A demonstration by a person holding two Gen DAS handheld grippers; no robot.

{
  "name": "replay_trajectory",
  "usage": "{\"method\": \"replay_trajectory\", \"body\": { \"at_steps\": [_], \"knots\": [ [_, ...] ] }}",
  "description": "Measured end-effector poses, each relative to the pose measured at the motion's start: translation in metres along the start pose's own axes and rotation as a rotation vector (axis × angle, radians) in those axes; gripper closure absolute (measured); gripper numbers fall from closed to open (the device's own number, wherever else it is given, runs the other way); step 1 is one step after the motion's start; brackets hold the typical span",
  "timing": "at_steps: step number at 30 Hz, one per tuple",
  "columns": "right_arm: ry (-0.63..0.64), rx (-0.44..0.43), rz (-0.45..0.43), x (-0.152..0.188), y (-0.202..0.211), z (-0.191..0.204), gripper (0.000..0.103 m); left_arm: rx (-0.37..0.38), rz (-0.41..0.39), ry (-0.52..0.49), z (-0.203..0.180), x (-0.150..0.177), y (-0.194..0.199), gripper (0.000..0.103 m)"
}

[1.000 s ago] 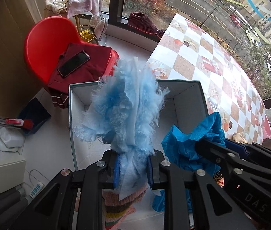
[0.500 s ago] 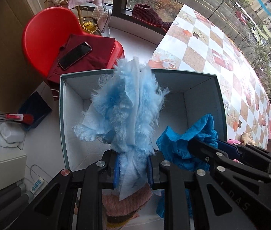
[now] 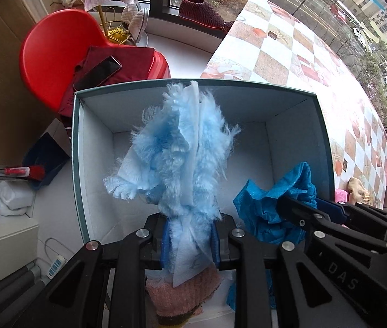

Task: Organize soft objects
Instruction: 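Open both tools to drop the duster and blue gloves into the box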

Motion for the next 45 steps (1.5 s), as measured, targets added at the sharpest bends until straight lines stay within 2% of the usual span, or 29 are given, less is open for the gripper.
{"method": "replay_trajectory", "body": {
  "at_steps": [9,16,18,19,24,25,26,28,32,38,45],
  "knots": [
    [-0.05,0.001,0.025,0.012,0.001,-0.022,0.074,-0.007,-0.003,-0.039,-0.008,0.002,-0.002,0.072],
    [0.0,0.021,-0.02,0.003,0.018,-0.008,0.072,-0.052,-0.019,-0.033,-0.004,0.002,0.006,0.038],
    [0.003,0.027,-0.03,0.001,0.023,-0.009,0.064,-0.039,-0.019,-0.015,0.0,0.003,0.008,0.035],
    [0.002,0.039,-0.036,0.001,0.026,-0.011,0.054,-0.027,-0.018,-0.007,0.001,0.004,0.009,0.034],
    [-0.031,-0.005,-0.059,-0.002,0.041,-0.013,0.048,0.0,-0.022,0.019,0.001,0.005,0.016,0.024],
    [-0.037,-0.012,-0.067,-0.002,0.045,-0.013,0.016,0.008,-0.018,0.018,-0.001,0.006,0.016,0.014],
    [-0.046,-0.022,-0.07,-0.003,0.048,-0.012,0.002,0.0,-0.016,0.017,-0.004,0.007,0.016,0.006],
    [-0.057,-0.043,-0.093,-0.004,0.056,-0.011,0.001,0.006,-0.014,0.014,-0.008,0.008,0.018,0.0],
    [-0.043,-0.052,-0.114,-0.004,0.066,-0.004,0.001,0.02,-0.012,0.024,-0.013,0.009,0.024,0.0],
    [-0.059,-0.06,-0.109,0.004,0.08,-0.01,0.001,0.027,-0.04,-0.015,-0.025,0.014,0.043,0.0],
    [-0.086,-0.096,-0.092,0.022,0.095,-0.02,0.001,0.035,0.0,-0.043,-0.035,0.031,0.054,0.0]
  ]
}}
Point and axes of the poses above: each gripper's, at about its wrist camera, not at the fingertips, and y roughly against the way its jaws point, z to its left, x to its underside, the point moved 9 cm from there along -y, roughly the way its jaws point, and after that the axes turned 9 degrees about x, right-handed, at the moved point
